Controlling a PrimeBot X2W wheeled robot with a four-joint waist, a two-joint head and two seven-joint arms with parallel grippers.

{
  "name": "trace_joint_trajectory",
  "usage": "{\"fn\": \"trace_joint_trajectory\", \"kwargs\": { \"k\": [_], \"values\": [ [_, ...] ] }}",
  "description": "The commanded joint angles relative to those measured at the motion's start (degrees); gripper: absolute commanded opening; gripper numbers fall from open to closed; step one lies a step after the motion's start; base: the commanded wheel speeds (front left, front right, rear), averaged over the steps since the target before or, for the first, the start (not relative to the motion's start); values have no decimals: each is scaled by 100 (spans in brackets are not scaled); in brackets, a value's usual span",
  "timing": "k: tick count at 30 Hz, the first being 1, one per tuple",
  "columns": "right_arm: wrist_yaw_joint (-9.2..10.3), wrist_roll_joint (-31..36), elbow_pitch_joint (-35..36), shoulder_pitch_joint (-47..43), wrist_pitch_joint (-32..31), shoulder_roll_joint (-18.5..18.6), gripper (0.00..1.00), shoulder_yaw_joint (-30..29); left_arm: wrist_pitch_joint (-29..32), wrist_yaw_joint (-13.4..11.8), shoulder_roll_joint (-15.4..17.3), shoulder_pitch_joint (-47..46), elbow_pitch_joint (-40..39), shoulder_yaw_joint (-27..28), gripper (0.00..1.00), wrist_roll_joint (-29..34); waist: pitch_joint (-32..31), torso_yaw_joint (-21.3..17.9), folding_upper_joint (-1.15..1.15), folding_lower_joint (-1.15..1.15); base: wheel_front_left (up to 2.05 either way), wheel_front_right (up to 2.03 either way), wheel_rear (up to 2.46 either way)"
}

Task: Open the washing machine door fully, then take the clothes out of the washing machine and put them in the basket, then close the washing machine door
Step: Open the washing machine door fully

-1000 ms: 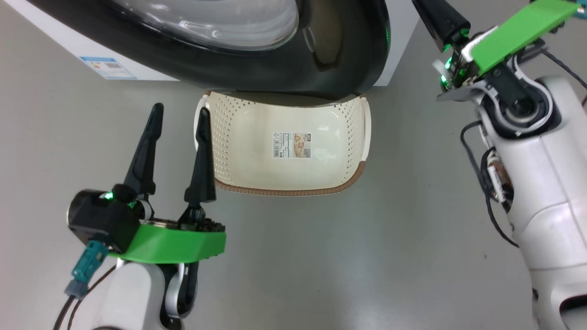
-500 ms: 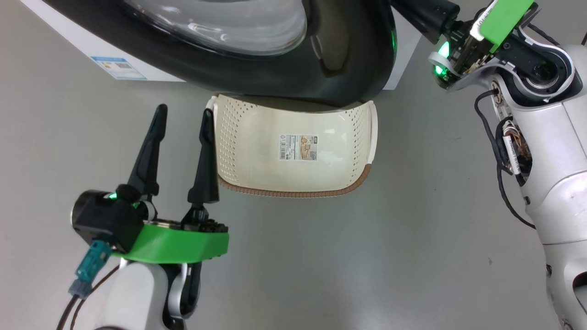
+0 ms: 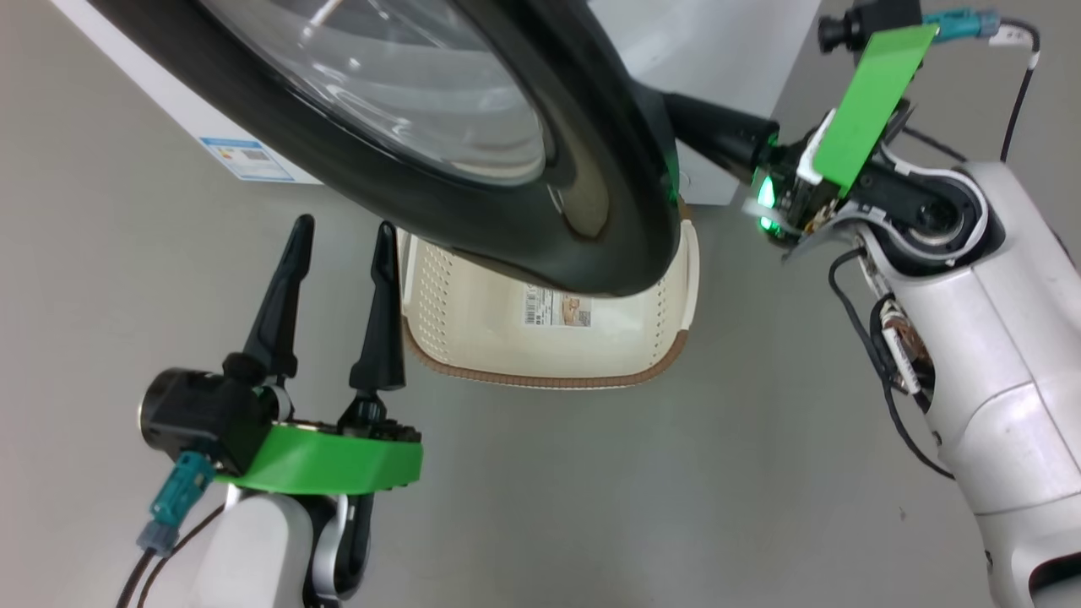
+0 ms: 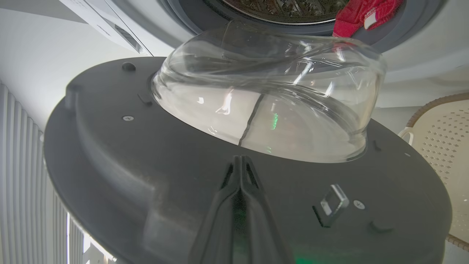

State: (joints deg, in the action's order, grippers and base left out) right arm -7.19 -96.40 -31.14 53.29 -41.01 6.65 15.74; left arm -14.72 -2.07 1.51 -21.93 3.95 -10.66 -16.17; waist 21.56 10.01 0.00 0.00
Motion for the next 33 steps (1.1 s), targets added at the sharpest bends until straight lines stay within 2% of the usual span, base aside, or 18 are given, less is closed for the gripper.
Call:
{"fn": "trace_joint_trajectory", "kwargs": {
  "k": [1, 33],
  "values": [
    [-30, 10, 188, -117, -55, -160, 0, 82, -28, -58, 137, 130, -132, 189, 100, -27, -88, 85, 0, 0, 0, 0, 0],
    [-30, -361, 440, -1161, -327, -322, 0, 715, -28, -118, 137, 773, -135, 413, 100, -83, -997, 1071, 0, 0, 0, 0, 0]
  ]
}}
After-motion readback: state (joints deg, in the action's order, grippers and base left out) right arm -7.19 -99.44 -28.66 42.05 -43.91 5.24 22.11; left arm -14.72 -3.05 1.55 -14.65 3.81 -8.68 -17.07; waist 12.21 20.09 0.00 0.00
